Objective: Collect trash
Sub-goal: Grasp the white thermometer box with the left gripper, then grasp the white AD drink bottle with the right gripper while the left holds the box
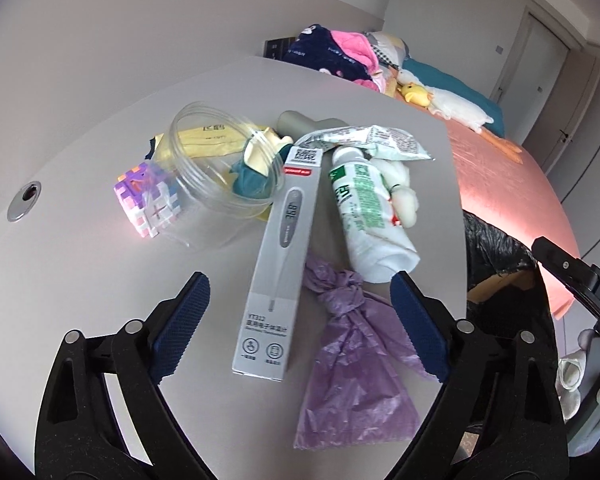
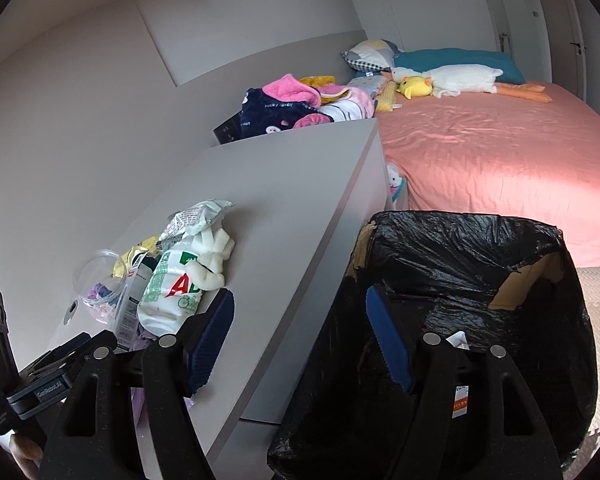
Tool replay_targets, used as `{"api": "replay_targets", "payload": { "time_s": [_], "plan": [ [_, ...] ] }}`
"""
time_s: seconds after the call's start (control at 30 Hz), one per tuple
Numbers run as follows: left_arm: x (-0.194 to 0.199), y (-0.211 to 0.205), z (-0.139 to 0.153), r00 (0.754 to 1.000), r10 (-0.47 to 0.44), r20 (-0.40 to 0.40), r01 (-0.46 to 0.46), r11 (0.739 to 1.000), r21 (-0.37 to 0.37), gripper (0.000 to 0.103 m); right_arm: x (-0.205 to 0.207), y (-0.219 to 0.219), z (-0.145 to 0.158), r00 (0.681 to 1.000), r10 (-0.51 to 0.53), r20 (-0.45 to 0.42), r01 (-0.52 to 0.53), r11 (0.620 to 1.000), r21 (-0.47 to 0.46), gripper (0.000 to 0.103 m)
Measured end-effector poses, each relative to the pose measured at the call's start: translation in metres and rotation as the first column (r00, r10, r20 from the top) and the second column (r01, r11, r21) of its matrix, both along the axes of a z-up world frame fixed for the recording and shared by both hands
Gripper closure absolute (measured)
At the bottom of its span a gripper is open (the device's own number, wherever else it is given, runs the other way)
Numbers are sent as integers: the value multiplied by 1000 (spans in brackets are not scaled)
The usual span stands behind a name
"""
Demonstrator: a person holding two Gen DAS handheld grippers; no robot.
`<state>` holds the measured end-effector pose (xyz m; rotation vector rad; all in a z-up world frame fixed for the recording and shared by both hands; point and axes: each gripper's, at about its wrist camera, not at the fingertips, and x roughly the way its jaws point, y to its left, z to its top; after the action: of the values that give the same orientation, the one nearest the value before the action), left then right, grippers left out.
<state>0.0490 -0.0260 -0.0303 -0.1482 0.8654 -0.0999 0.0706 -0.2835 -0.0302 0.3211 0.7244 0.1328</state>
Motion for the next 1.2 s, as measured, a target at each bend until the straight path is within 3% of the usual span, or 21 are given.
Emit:
{"api": "replay_targets", "payload": {
  "time_s": [0.1,0.37,0.53,0.6,0.73,0.97,1.2],
  "plan": [
    [6,5,-9,1000,12,-26,-12,1000,1,25,3,10,-2,1000,21,-6,-21,1000,-3,34],
    [16,10,-19,999,17,-35,-16,999,48,25,15,37,-4,997,78,-20,-77,997,12,34],
    [23,17,-26,998,25,-59,-23,999,34,26,24,60,-7,991,131,-37,-130,991,38,34],
    [25,18,-28,998,10,-70,-8,1000,22,45,28,71,-9,988,148,-43,-147,989,36,34],
    [25,19,-28,997,-11,-73,12,1000,12,63,35,88,-15,983,172,-63,-170,985,31,34],
    [18,20,-17,999,-15,-31,15,1000,11,72,50,103,-23,974,205,-94,-199,978,63,33],
    [15,24,-7,1000,-9,1,9,1000,28,73,67,116,-28,966,229,-120,-217,971,105,33]
  ]
}}
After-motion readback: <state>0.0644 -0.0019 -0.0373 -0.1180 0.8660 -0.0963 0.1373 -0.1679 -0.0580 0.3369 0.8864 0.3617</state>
